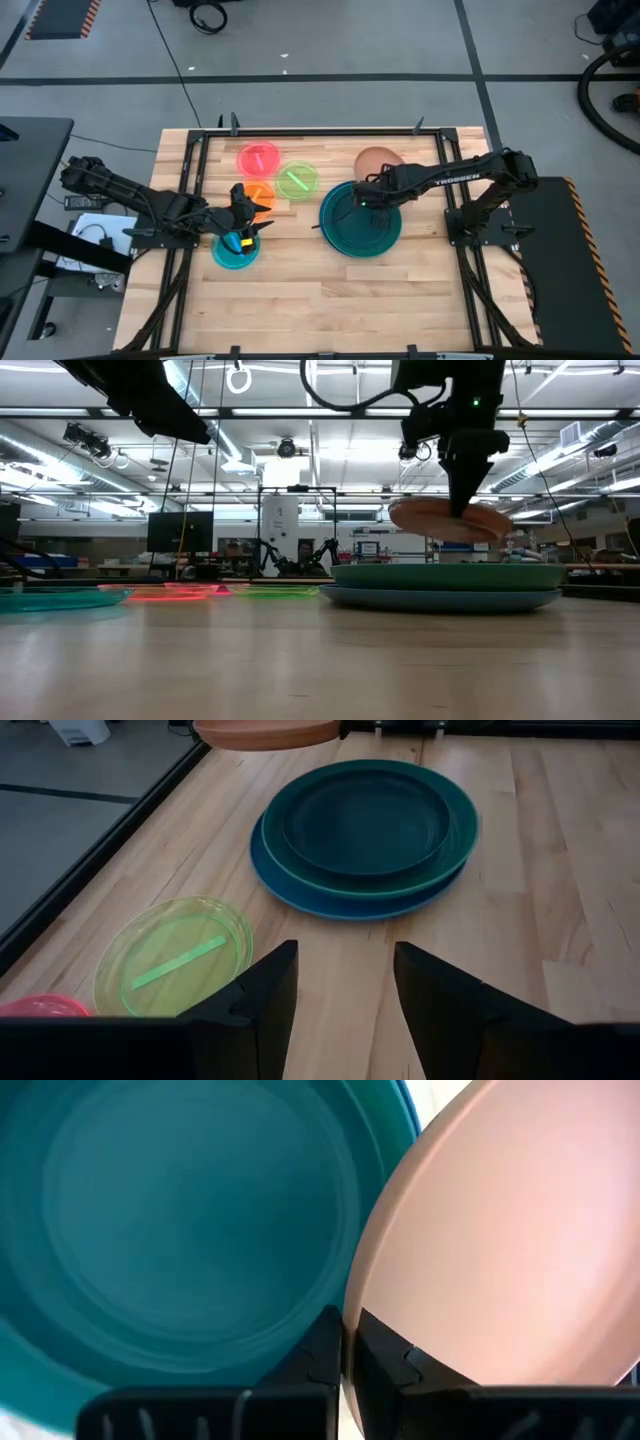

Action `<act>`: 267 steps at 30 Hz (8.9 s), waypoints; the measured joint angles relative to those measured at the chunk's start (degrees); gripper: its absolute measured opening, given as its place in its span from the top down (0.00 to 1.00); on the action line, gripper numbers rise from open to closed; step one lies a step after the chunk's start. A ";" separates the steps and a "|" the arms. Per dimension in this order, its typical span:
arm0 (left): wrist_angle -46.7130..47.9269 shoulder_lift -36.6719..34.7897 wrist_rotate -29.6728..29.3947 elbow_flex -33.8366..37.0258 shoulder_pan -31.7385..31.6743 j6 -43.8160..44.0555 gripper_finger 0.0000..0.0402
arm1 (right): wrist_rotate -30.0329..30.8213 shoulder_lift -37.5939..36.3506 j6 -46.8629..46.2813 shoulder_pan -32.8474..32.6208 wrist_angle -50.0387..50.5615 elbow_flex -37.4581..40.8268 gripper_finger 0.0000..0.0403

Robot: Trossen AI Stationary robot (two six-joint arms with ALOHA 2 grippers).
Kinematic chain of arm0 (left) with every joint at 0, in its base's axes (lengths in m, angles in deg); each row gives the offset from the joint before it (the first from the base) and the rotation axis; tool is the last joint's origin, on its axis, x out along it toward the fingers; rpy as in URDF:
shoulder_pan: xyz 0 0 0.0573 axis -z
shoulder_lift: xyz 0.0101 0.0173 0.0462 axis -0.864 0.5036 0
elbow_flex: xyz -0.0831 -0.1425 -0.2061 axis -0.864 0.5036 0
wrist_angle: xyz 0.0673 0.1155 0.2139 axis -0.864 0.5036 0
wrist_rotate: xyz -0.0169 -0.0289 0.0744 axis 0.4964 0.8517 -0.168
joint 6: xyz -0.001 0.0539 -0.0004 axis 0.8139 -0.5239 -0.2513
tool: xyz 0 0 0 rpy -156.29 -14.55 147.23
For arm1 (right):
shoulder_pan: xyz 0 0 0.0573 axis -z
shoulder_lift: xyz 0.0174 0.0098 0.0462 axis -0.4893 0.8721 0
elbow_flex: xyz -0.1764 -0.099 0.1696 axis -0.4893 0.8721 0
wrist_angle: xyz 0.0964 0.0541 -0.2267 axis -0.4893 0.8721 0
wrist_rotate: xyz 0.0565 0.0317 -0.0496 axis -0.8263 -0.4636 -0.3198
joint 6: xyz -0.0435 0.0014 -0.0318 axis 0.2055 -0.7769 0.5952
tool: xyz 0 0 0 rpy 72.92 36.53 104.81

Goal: Stack plastic plates
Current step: Stack the brown plate on top of the dark blue plate, then stack the light blue plate on top of the brown plate

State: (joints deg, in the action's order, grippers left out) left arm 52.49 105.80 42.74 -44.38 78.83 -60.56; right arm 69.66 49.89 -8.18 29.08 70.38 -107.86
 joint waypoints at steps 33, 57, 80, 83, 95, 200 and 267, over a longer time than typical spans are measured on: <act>-0.04 -0.02 0.00 0.00 0.00 0.15 0.57 | -2.74 -0.07 -5.45 -13.15 -7.52 -5.75 0.95; -0.04 -0.02 0.01 0.00 0.00 0.57 0.57 | -1.10 0.02 -7.33 -17.21 -16.27 -0.01 0.95; -0.04 -0.02 0.02 0.00 0.00 0.59 0.57 | -3.66 0.02 -8.53 -17.83 -23.92 10.96 0.95; -0.02 -0.02 0.02 0.00 0.00 0.59 0.57 | -3.64 0.02 -9.30 -17.83 -24.51 11.84 0.95; -0.04 -0.02 0.02 0.00 0.00 0.59 0.57 | -5.38 0.02 -9.48 -17.83 -25.65 13.30 0.89; 52.77 51.36 5.14 -25.36 38.19 50.61 0.57 | 13.74 0.00 22.26 -14.92 -83.54 24.56 0.82; 54.74 51.36 5.47 -32.08 31.91 25.77 0.99 | 13.23 0.01 20.71 -15.08 -82.80 24.58 0.82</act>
State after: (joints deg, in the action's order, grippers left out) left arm 107.23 157.16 48.21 -76.45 110.74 -34.79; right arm 82.89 49.90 12.53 14.00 -12.41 -83.28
